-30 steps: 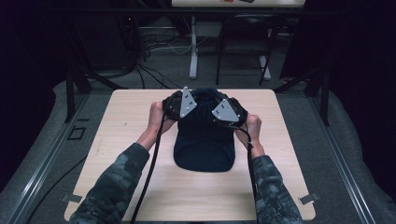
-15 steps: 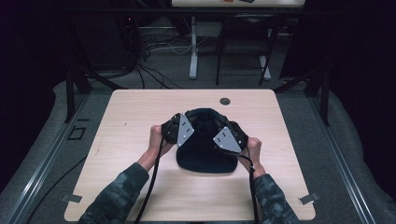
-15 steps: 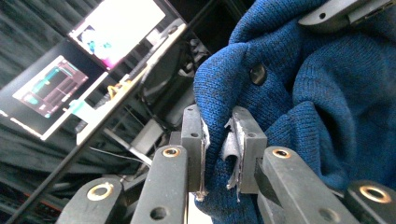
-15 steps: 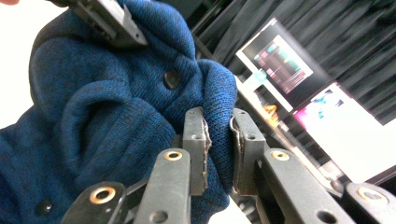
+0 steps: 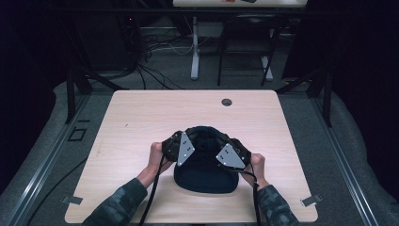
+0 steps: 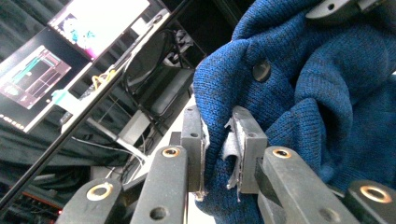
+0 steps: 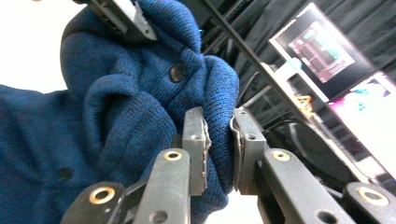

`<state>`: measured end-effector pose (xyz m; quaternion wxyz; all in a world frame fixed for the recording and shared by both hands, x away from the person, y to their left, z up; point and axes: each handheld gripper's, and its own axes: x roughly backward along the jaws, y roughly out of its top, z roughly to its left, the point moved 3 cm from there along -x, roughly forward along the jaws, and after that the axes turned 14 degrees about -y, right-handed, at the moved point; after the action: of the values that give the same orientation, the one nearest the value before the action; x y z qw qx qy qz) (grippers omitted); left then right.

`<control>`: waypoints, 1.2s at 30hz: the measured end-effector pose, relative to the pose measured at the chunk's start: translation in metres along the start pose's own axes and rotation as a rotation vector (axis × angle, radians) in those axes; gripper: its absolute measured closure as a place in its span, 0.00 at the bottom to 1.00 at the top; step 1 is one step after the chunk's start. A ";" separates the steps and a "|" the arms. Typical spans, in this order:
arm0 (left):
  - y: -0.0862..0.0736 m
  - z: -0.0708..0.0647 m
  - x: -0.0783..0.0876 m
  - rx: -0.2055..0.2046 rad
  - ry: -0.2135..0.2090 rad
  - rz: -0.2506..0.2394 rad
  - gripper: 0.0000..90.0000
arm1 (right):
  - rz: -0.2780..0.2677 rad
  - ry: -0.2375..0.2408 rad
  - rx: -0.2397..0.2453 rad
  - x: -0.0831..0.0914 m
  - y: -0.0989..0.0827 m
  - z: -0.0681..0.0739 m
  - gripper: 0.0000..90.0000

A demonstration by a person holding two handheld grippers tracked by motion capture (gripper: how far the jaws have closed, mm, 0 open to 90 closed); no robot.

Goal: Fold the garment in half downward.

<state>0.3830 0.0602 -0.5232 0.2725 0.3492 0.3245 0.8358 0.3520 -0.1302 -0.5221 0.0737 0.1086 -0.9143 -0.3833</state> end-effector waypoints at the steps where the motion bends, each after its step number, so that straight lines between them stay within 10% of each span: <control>1: -0.001 -0.002 0.002 0.012 -0.013 -0.005 0.86 | 0.008 0.013 0.004 0.002 -0.001 0.001 0.87; 36: -0.020 -0.029 0.018 0.205 -0.278 0.038 0.86 | 0.186 0.293 -0.068 0.028 -0.013 0.011 0.86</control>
<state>0.3549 0.0751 -0.5468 0.2617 0.4937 0.3605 0.7469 0.3243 -0.1382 -0.5375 0.2447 0.0758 -0.8864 -0.3857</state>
